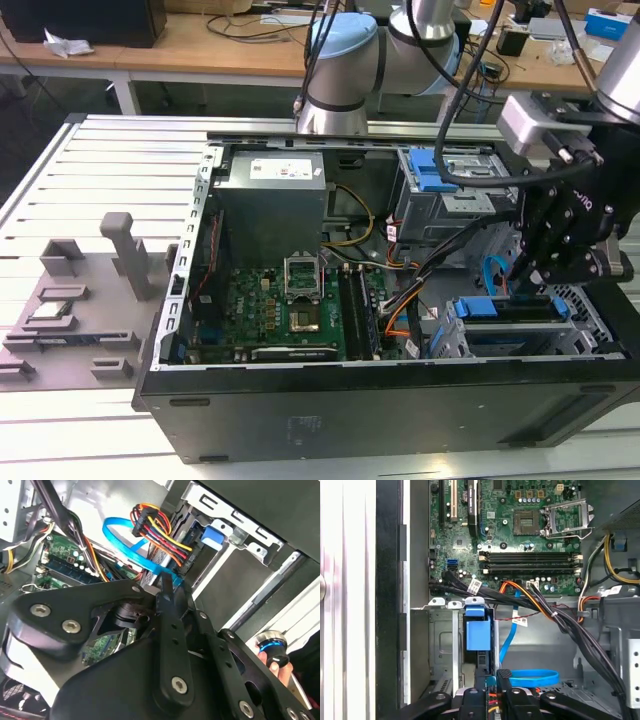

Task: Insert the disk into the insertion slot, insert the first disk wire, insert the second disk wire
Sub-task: 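Insert the second disk wire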

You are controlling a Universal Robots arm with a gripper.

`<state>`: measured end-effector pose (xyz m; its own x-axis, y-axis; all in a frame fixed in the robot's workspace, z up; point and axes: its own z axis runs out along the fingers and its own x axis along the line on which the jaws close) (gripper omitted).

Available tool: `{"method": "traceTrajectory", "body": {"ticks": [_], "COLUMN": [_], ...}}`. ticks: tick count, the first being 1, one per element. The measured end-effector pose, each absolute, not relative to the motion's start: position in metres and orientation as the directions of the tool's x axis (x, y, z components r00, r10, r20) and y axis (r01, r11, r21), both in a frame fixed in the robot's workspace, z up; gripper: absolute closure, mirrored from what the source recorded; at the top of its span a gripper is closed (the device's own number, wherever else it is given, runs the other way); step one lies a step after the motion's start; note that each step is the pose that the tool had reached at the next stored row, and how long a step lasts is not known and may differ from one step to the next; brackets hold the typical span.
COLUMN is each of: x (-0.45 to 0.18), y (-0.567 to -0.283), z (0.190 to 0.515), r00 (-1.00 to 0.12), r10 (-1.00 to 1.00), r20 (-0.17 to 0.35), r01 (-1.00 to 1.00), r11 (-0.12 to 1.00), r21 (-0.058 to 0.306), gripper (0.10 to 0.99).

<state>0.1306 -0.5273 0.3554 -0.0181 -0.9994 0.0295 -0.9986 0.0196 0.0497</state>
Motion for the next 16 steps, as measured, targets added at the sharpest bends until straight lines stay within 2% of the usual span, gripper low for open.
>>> {"method": "traceTrajectory", "body": {"ticks": [1,2,16], "x": [0.131,0.131,0.131], "y": [-0.526,-0.524,-0.523], "z": [0.358,0.361,0.374], "r00": [-0.018,-0.018,-0.018], "r10": [-0.999,-0.999,-0.999], "r20": [0.03,0.03,0.03], "r01": [-0.999,-0.999,-0.999], "r11": [0.02,0.02,0.02], "r21": [0.05,0.05,0.05], "gripper": [0.863,0.98,0.98]}}
